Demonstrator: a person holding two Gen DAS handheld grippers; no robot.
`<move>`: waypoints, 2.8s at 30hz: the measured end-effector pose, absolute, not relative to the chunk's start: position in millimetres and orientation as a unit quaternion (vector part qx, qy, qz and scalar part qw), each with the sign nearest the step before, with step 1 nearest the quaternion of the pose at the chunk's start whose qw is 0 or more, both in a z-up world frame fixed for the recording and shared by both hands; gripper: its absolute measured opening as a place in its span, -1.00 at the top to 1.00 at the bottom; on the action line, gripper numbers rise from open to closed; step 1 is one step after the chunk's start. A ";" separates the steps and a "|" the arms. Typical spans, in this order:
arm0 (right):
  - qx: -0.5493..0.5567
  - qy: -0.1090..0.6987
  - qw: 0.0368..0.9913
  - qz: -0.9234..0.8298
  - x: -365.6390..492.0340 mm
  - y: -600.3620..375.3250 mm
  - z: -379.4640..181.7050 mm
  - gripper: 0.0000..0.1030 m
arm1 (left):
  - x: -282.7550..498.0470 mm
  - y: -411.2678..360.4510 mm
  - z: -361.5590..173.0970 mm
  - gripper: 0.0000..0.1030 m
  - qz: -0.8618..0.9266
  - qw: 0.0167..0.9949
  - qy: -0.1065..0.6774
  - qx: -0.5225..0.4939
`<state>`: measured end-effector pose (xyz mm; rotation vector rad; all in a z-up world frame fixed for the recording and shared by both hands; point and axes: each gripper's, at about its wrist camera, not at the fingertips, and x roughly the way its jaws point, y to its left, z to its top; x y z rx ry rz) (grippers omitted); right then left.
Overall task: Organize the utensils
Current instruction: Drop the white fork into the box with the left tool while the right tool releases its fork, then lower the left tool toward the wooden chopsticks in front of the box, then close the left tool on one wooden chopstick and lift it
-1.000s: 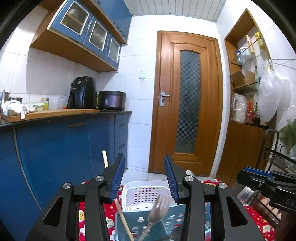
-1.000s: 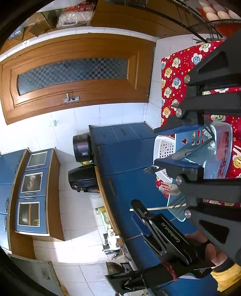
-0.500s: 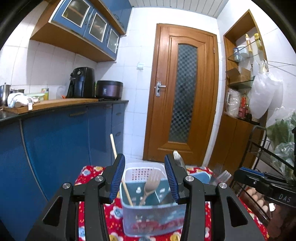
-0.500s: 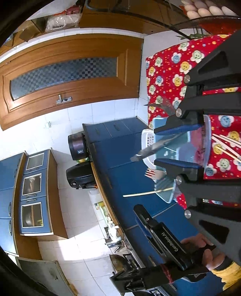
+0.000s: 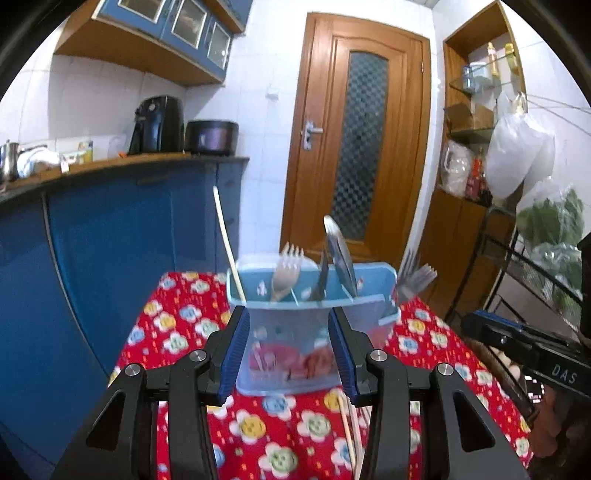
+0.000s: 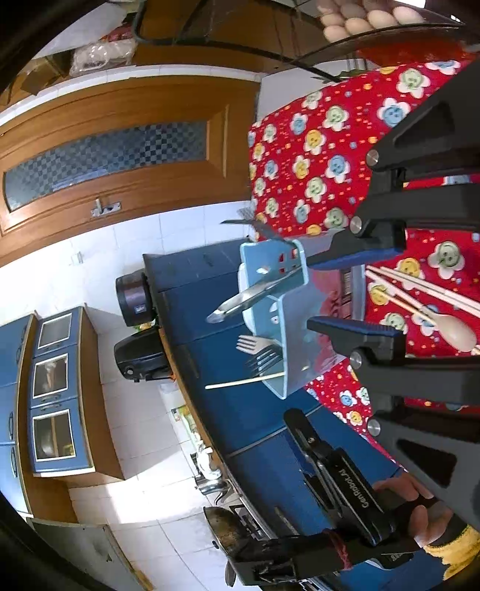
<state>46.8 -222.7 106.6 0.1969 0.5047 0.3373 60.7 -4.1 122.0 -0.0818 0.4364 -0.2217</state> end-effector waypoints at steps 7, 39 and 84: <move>0.108 0.267 0.944 0.158 39.8 -229.4 87.9 0.45 | 62.0 -9.0 100.4 0.11 -0.111 0.960 0.256 -0.042; 0.170 0.314 0.924 0.139 31.8 -270.8 35.5 0.45 | 114.6 -67.0 6.7 0.11 -0.124 0.886 0.448 0.008; 0.187 0.325 0.914 0.155 29.4 -272.6 25.5 0.44 | 121.6 -74.2 4.0 0.90 -0.139 0.857 0.496 0.006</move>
